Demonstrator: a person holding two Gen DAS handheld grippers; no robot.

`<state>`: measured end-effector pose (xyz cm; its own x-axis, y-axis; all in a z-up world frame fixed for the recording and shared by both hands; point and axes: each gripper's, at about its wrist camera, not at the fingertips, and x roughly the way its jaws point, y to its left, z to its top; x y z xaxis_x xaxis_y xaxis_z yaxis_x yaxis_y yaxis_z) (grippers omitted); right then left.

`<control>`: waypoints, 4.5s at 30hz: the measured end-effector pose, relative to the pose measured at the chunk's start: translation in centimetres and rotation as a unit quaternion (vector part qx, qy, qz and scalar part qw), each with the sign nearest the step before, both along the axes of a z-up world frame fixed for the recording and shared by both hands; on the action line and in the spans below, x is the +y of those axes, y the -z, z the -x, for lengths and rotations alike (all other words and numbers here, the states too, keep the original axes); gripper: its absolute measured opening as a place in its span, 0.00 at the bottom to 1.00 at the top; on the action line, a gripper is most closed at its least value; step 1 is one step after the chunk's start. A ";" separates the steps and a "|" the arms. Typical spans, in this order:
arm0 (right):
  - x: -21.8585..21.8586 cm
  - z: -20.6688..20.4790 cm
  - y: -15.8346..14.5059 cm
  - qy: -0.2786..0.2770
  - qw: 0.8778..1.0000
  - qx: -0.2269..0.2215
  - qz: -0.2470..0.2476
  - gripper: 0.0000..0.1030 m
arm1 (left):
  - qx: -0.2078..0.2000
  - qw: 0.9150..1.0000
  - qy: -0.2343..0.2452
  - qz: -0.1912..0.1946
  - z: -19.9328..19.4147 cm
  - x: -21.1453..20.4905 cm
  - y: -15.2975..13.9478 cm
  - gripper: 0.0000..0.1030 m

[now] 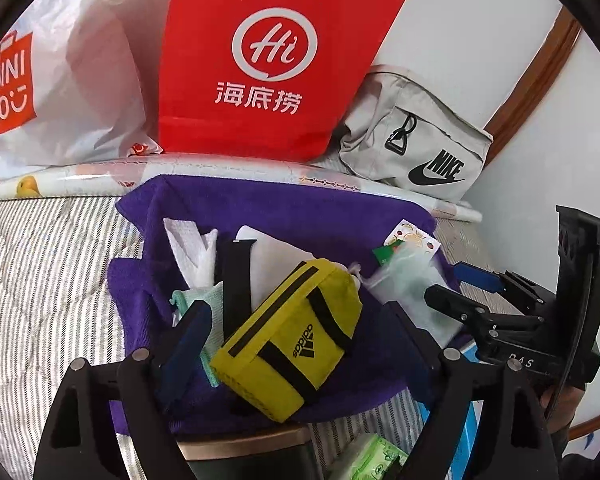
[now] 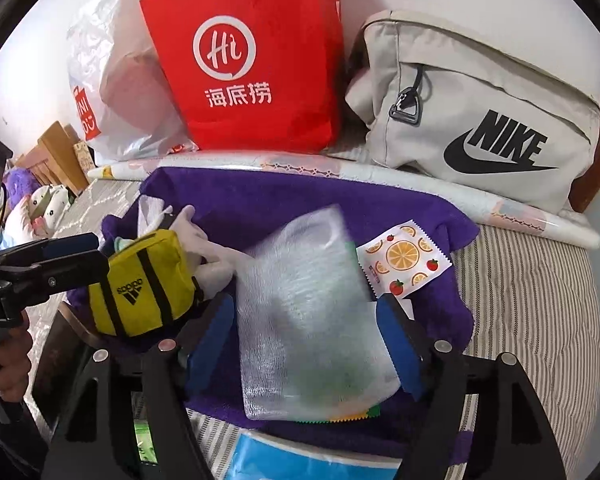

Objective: Organize soft objects
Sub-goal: 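Release the yellow pouch with the left tool while the right tool drops the mesh bag, then move both tools back toward the tin box and green tissue pack, then grasp the black watch strap beside the green tissue pack with the right tool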

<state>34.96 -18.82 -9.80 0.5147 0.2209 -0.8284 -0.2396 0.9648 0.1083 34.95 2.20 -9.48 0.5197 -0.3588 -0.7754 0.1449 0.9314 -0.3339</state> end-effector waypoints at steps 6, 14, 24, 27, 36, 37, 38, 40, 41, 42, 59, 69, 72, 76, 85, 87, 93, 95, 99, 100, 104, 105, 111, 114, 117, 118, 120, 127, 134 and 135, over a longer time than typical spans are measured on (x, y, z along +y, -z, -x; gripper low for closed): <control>0.3 1.6 -2.0 0.004 1.000 -0.027 0.008 0.75 | -0.001 1.000 -0.003 0.012 1.5 1.0 -0.9 0.83; 0.8 5.4 -5.1 -0.004 0.999 -0.052 -0.001 0.75 | -0.020 1.000 -0.012 0.004 5.8 3.4 -3.2 0.83; 3.6 13.0 -4.0 -0.060 0.997 -0.042 0.006 0.70 | -0.034 0.998 -0.035 -0.031 12.2 5.3 -4.1 0.83; 4.4 14.6 -2.7 -0.077 0.997 -0.024 0.011 0.54 | -0.029 0.998 -0.039 -0.026 13.5 5.7 -3.6 0.83; 7.3 15.7 1.2 -0.103 0.994 0.024 0.025 0.50 | -0.027 0.998 -0.048 -0.007 16.0 7.0 -2.7 0.83; 7.5 15.7 1.4 -0.103 0.994 0.025 0.033 0.50 | -0.027 0.998 -0.050 -0.004 16.1 7.2 -2.5 0.83; 7.8 15.6 1.7 -0.102 0.994 0.027 0.042 0.49 | -0.027 0.998 -0.051 0.000 16.2 7.5 -2.4 0.83; 8.2 15.3 2.2 -0.103 0.993 0.036 0.053 0.49 | -0.026 0.998 -0.054 0.008 16.3 7.9 -2.1 0.83; 8.3 15.2 2.5 -0.102 0.992 0.039 0.056 0.48 | -0.025 0.998 -0.056 0.011 16.4 8.1 -1.9 0.83; 8.4 15.0 2.8 -0.101 0.992 0.044 0.058 0.48 | -0.024 0.998 -0.056 0.013 16.4 8.2 -1.7 0.83; 9.3 18.5 3.4 -0.116 0.990 0.063 0.057 0.38 | -0.007 0.998 -0.059 0.032 17.7 8.8 -0.1 0.83; 9.2 23.4 3.6 -0.121 0.990 0.039 0.060 0.40 | 0.006 0.998 -0.055 0.025 20.3 7.5 0.7 0.83; 8.9 23.9 3.4 -0.121 0.991 0.022 0.052 0.39 | 0.008 0.998 -0.055 0.020 21.1 7.1 0.9 0.83; 8.8 24.5 3.1 -0.121 0.991 0.011 0.053 0.39 | 0.013 0.998 -0.057 0.016 22.0 7.0 1.3 0.83; 8.6 24.5 3.2 -0.116 0.991 -0.012 0.060 0.42 | 0.021 0.998 -0.057 0.013 22.8 6.5 1.9 0.83; 8.8 24.8 2.9 -0.119 0.990 -0.027 0.069 0.42 | 0.022 0.998 -0.059 0.014 22.8 6.6 2.0 0.83; 9.7 24.8 2.9 -0.136 0.985 -0.039 0.099 0.42 | 0.024 0.998 -0.059 0.016 22.8 6.8 2.2 0.83; 10.0 24.6 3.2 -0.141 0.983 -0.031 0.112 0.43 | 0.024 0.998 -0.058 0.017 22.8 6.9 2.2 0.83; 9.9 24.2 3.5 -0.134 0.984 -0.024 0.115 0.53 | 0.023 0.998 -0.060 0.021 22.8 7.2 2.2 0.83; 9.8 24.2 3.4 -0.133 0.984 -0.026 0.112 0.53 | 0.023 0.998 -0.061 0.021 22.8 7.2 2.2 0.83; 9.5 24.6 2.6 -0.134 0.985 -0.044 0.100 0.53 | 0.027 0.997 -0.062 0.021 22.8 7.4 2.4 0.83; 9.6 24.7 2.4 -0.138 0.984 -0.048 0.100 0.53 | 0.028 0.997 -0.062 0.022 22.7 7.4 2.5 0.83; 10.6 24.6 3.3 -0.170 0.979 -0.037 0.104 0.28 | 0.031 0.998 -0.058 0.022 22.7 7.1 2.7 0.83; 10.5 24.6 3.5 -0.174 0.979 -0.036 0.104 0.27 | 0.030 0.998 -0.056 0.020 22.7 7.0 2.6 0.83; 10.3 24.5 3.3 -0.177 0.979 -0.027 0.097 0.28 | 0.030 0.998 -0.054 0.017 22.7 6.9 2.6 0.83; 10.2 24.5 3.2 -0.180 0.979 -0.027 0.095 0.28 | 0.032 0.998 -0.054 0.017 22.7 6.8 2.6 0.83; 10.2 24.5 3.4 -0.186 0.978 -0.025 0.094 0.28 | 0.034 0.998 -0.053 0.016 22.6 6.7 2.7 0.83; 10.0 23.8 3.7 -0.208 0.975 -0.019 0.072 0.28 | 0.034 0.998 -0.046 0.006 22.7 5.7 2.6 0.83; 7.7 23.7 2.3 -0.183 0.983 -0.016 0.014 0.21 | 0.040 0.998 -0.042 -0.002 22.5 4.9 2.7 0.83; 7.2 23.9 1.9 -0.175 0.984 -0.016 0.004 0.21 | 0.041 0.998 -0.041 -0.002 22.4 4.7 2.8 0.83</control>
